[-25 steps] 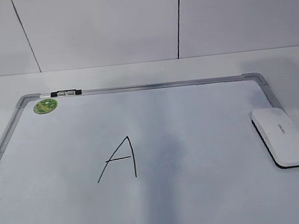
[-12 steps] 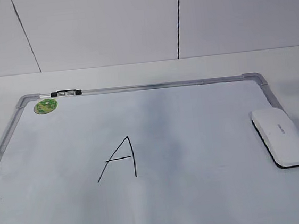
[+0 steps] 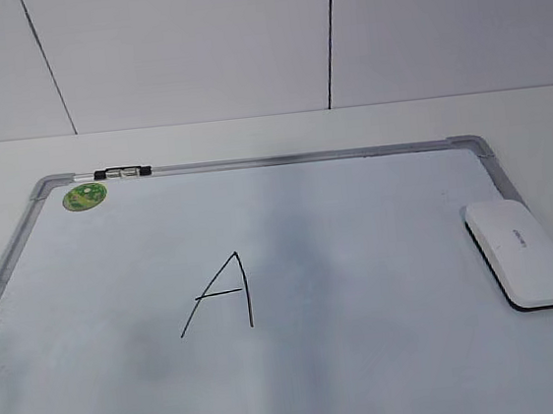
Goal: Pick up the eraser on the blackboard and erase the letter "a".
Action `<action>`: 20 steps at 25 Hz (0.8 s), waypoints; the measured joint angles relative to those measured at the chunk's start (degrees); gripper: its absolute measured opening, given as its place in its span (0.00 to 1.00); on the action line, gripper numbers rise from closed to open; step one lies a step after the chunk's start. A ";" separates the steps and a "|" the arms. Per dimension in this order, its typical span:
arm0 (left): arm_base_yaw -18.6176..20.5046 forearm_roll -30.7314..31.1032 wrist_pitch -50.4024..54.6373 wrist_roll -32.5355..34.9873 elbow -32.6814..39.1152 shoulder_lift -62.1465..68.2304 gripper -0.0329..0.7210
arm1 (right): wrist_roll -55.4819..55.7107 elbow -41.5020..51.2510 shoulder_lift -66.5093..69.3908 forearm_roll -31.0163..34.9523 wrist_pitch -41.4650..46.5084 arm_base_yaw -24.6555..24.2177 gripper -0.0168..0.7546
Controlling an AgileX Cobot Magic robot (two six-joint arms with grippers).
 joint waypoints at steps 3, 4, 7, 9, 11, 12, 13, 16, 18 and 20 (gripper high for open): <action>-0.11 1.40 0.12 -0.10 3.47 -4.01 0.60 | -1.27 4.50 -3.42 0.12 0.10 0.00 0.78; -0.26 1.67 0.22 -0.10 4.77 -4.96 0.59 | -2.25 5.85 -4.23 0.12 0.12 0.00 0.78; -0.36 2.02 -0.05 -0.10 8.31 -7.94 0.59 | -4.27 10.34 -6.39 -0.25 0.32 0.00 0.78; -0.36 2.37 -0.68 -0.12 9.26 -8.92 0.59 | -4.83 12.75 -6.79 -0.37 0.32 0.00 0.78; -0.36 2.86 -1.81 -0.12 9.39 -9.36 0.59 | -4.95 14.03 -6.92 -0.51 0.14 0.00 0.78; -0.36 3.37 -2.39 -0.12 9.50 -9.36 0.59 | -4.95 14.33 -6.99 -0.51 -0.68 0.00 0.78; -0.36 4.15 -3.14 -0.22 9.62 -9.36 0.59 | -4.95 14.69 -6.99 -0.51 -1.69 0.00 0.78; -0.36 5.35 -6.26 -0.22 10.61 -9.41 0.59 | -4.95 16.06 -6.99 -0.70 -5.63 0.00 0.78; -0.36 5.59 -7.78 -0.22 11.55 -9.41 0.59 | -4.99 16.62 -6.99 -1.18 -6.11 0.00 0.77; -0.36 5.70 -8.49 -0.22 11.69 -9.41 0.59 | -5.08 16.70 -6.99 -1.45 -6.64 0.00 0.77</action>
